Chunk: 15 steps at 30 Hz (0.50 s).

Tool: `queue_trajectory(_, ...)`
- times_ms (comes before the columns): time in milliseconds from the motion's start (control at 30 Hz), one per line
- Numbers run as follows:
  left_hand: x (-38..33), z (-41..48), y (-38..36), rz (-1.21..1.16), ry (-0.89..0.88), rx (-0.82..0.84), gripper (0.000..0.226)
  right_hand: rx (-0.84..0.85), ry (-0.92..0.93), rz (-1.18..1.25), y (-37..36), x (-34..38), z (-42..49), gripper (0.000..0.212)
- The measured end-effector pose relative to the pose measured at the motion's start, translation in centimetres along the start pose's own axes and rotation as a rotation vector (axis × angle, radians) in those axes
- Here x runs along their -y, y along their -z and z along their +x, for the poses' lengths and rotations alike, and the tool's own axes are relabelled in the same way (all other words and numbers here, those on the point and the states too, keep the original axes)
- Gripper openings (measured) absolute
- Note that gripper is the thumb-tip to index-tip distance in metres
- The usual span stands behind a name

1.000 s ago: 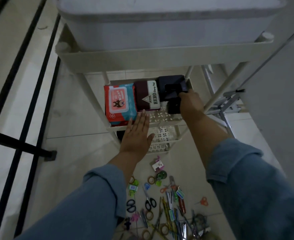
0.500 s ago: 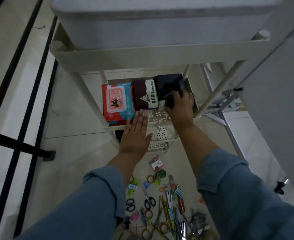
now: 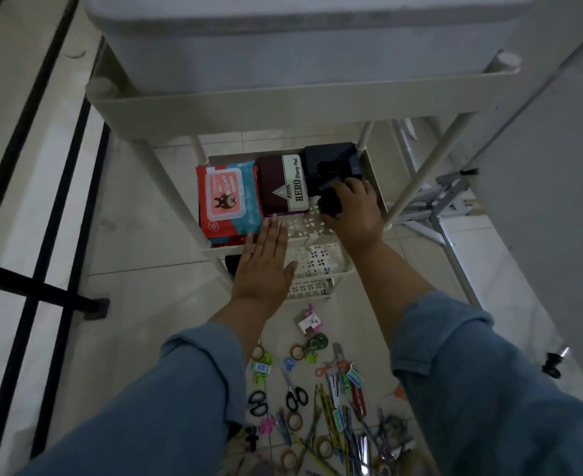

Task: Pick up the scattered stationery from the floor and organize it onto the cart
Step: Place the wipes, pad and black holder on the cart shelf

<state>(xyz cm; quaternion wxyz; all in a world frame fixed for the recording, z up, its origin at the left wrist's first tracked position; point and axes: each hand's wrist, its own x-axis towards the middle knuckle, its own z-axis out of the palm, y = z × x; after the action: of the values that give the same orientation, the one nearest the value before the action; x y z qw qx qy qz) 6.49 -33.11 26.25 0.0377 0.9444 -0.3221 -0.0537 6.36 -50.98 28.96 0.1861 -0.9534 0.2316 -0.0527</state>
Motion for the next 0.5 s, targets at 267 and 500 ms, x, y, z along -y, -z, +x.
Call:
queue_trajectory(267,-0.1,-0.1,0.2,-0.002,0.005,-0.012,0.064,0.026,0.061,-0.054,-0.1,0.8,0.8,0.064)
queue_trajectory(500,0.0,-0.1,0.2,-0.016,-0.006,-0.02,0.065,-0.029,0.049,-0.013,-0.1,-0.5,-0.2,0.064)
